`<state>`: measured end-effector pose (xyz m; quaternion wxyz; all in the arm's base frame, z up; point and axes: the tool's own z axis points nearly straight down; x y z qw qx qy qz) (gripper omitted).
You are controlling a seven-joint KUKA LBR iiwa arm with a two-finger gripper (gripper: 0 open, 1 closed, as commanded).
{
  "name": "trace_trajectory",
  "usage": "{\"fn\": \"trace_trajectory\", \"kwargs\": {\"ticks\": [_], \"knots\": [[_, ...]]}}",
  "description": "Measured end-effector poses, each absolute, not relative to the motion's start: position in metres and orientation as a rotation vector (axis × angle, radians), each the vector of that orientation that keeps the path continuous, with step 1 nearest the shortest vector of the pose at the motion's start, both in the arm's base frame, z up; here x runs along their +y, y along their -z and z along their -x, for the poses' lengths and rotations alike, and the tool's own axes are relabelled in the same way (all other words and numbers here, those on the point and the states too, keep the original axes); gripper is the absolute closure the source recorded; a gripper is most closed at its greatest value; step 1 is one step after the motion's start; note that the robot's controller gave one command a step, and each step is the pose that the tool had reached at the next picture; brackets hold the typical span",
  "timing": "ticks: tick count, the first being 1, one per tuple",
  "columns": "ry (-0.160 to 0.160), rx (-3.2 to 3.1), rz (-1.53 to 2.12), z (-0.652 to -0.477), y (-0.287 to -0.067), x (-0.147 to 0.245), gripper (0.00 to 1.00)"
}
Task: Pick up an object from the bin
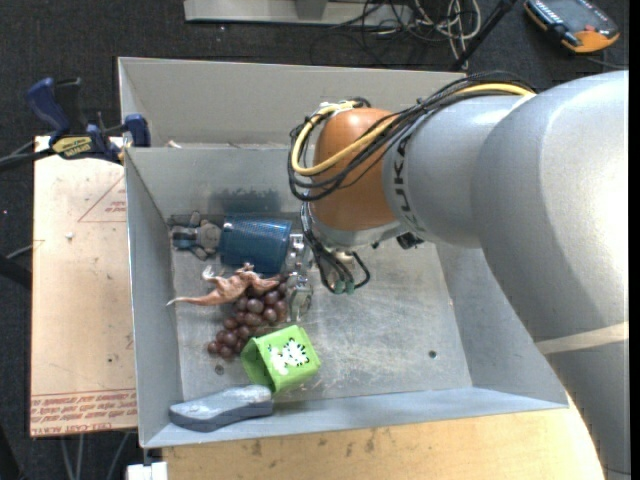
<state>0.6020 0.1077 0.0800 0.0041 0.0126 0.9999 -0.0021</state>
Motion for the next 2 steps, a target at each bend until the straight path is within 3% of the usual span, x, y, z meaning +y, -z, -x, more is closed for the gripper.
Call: {"fn": "trace_trajectory", "kwargs": {"ticks": [1,2], "knots": [[-0.001,3.139,-0.043,-0.6066,-0.1983,0.1079,1.00],[-0.001,3.139,-0.043,-0.6065,-0.1981,0.1079,1.00]]}}
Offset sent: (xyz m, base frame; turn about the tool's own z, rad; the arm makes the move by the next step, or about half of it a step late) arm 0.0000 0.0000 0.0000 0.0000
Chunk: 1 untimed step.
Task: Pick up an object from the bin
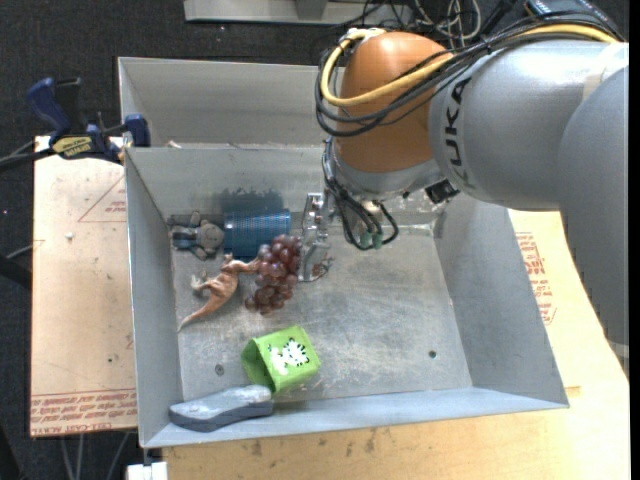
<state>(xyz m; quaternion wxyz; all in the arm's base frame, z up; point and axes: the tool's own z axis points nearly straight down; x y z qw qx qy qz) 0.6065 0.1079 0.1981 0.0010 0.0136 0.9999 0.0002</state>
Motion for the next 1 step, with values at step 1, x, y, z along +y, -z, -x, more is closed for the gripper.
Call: {"fn": "trace_trajectory", "kwargs": {"ticks": [1], "knots": [[-0.001,3.146,0.064,-0.6131,-0.2240,0.1000,1.00]]}}
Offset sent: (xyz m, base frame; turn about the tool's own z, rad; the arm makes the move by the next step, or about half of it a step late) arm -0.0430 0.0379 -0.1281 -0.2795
